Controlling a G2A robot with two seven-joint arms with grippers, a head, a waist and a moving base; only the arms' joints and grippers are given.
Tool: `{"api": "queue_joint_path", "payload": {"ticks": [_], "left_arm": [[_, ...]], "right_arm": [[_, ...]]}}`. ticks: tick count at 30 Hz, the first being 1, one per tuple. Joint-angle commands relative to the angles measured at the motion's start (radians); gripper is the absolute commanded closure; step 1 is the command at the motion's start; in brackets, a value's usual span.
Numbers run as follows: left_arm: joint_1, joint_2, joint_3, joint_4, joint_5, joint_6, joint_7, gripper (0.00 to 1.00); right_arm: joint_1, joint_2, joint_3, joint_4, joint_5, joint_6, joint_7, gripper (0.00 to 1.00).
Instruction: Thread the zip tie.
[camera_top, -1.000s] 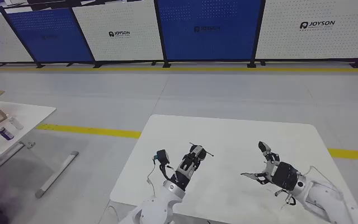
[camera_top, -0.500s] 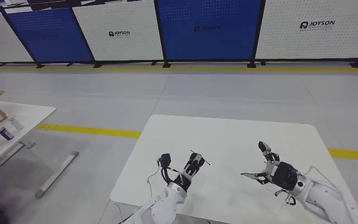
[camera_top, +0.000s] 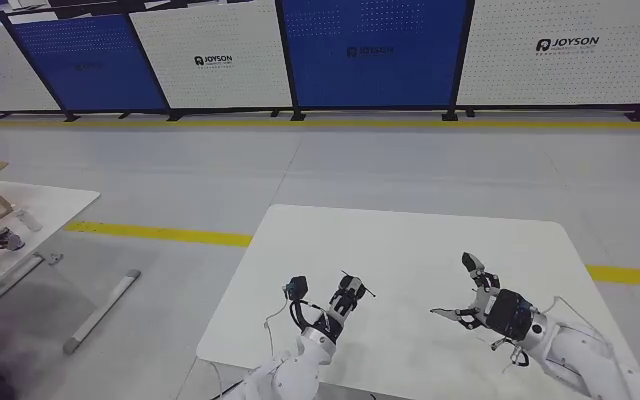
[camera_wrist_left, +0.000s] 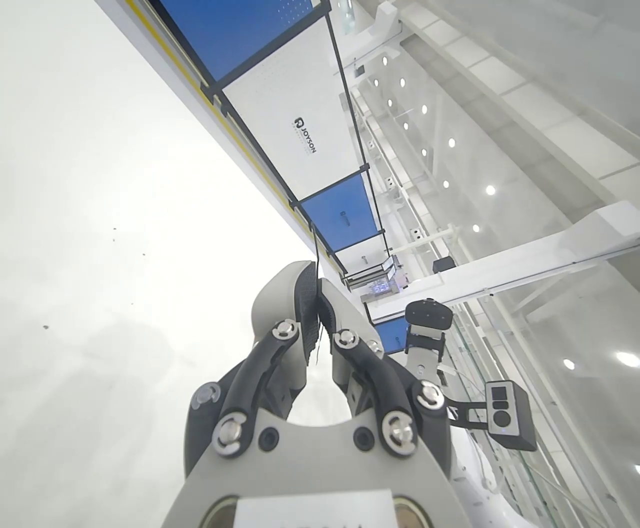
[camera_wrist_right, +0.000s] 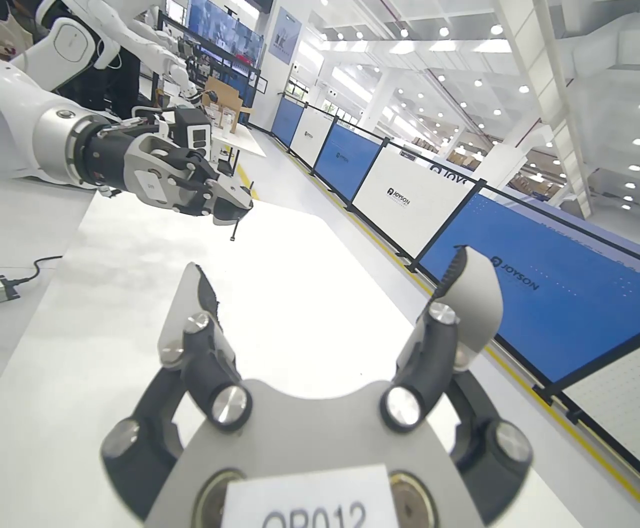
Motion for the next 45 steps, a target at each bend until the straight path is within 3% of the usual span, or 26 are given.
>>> {"api": "queue_joint_path", "payload": {"ticks": [1, 5, 14, 16, 25, 27, 30, 42, 45], "left_arm": [[-0.006, -0.001, 0.003, 0.024, 0.024, 0.012, -0.007, 1.0], [-0.014, -0.006, 0.017, 0.05, 0.067, 0.033, -0.01, 1.0], [-0.017, -0.009, 0.019, 0.052, 0.076, 0.042, -0.01, 1.0], [-0.014, -0.011, 0.013, 0.03, 0.024, 0.028, -0.032, 1.0], [0.021, -0.025, -0.074, -0.11, -0.253, -0.047, 0.016, 1.0], [0.025, -0.027, -0.081, -0.117, -0.288, -0.053, 0.008, 1.0], [0.029, -0.027, -0.082, -0.124, -0.319, -0.029, -0.053, 1.0], [0.029, -0.027, -0.082, -0.123, -0.319, -0.03, -0.055, 1.0], [0.029, -0.03, -0.088, -0.132, -0.307, -0.078, -0.035, 1.0]], "right_arm": [[0.0, 0.0, 0.0, 0.0, 0.0, 0.0, 0.0, 0.0], [0.0, 0.0, 0.0, 0.0, 0.0, 0.0, 0.0, 0.0], [0.0, 0.0, 0.0, 0.0, 0.0, 0.0, 0.0, 0.0], [0.0, 0.0, 0.0, 0.0, 0.0, 0.0, 0.0, 0.0], [0.0, 0.0, 0.0, 0.0, 0.0, 0.0, 0.0, 0.0], [0.0, 0.0, 0.0, 0.0, 0.0, 0.0, 0.0, 0.0], [0.0, 0.0, 0.0, 0.0, 0.0, 0.0, 0.0, 0.0], [0.0, 0.0, 0.0, 0.0, 0.0, 0.0, 0.0, 0.0], [0.0, 0.0, 0.0, 0.0, 0.0, 0.0, 0.0, 0.0]]}}
